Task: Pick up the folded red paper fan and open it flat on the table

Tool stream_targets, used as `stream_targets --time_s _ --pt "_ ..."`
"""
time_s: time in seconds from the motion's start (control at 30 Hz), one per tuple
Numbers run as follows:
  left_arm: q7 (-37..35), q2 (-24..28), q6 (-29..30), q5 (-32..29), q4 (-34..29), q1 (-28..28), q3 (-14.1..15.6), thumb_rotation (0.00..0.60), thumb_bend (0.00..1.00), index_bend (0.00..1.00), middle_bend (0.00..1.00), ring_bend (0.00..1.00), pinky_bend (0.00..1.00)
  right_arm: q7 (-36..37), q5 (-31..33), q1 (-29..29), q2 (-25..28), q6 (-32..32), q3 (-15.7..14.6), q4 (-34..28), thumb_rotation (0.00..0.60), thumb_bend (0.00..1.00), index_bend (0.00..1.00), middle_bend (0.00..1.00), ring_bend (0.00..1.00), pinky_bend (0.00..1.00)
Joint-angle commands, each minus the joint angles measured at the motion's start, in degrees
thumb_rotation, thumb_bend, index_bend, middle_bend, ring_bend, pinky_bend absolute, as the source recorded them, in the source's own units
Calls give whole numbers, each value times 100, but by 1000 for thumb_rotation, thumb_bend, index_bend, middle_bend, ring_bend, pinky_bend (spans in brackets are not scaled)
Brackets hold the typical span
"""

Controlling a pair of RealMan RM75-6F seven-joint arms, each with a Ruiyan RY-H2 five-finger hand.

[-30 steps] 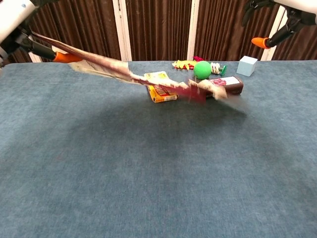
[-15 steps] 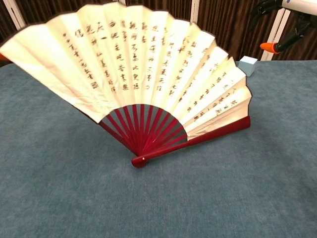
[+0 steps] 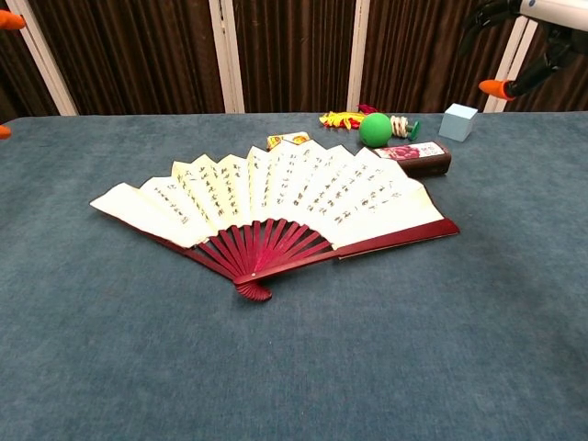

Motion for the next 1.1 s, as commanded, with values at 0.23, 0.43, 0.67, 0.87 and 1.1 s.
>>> stream_targets --time_s 0.23,0.43,0.67,0.87,1.1 --pt "988 884 387 -613 -2569 789 245 600 174 11 0 0 0 487 -303 -288 -75 417 -78 -245 600 389 334 149 132 87" --pt "270 819 1212 172 -2335 1537 704 600 181 30 0 0 0 613 -998 -1042 18 1207 -751 -941 600 389 334 149 132 87" --pt "-162 976 1263 248 -2195 1978 1009 600 182 31 0 0 0 674 -1664 -1864 -16 1944 -1587 -769 600 390 318 149 132 87" --pt "-480 1190 1052 242 -2214 2120 1162 600 186 31 0 0 0 607 -1924 -2338 30 2418 -1942 -389 600 390 269 133 120 87" --pt "-782 1378 1314 760 -2295 2322 1272 600 186 3 0 0 0 475 -1766 -2614 195 2537 -1970 -238 600 390 51 62 71 70"
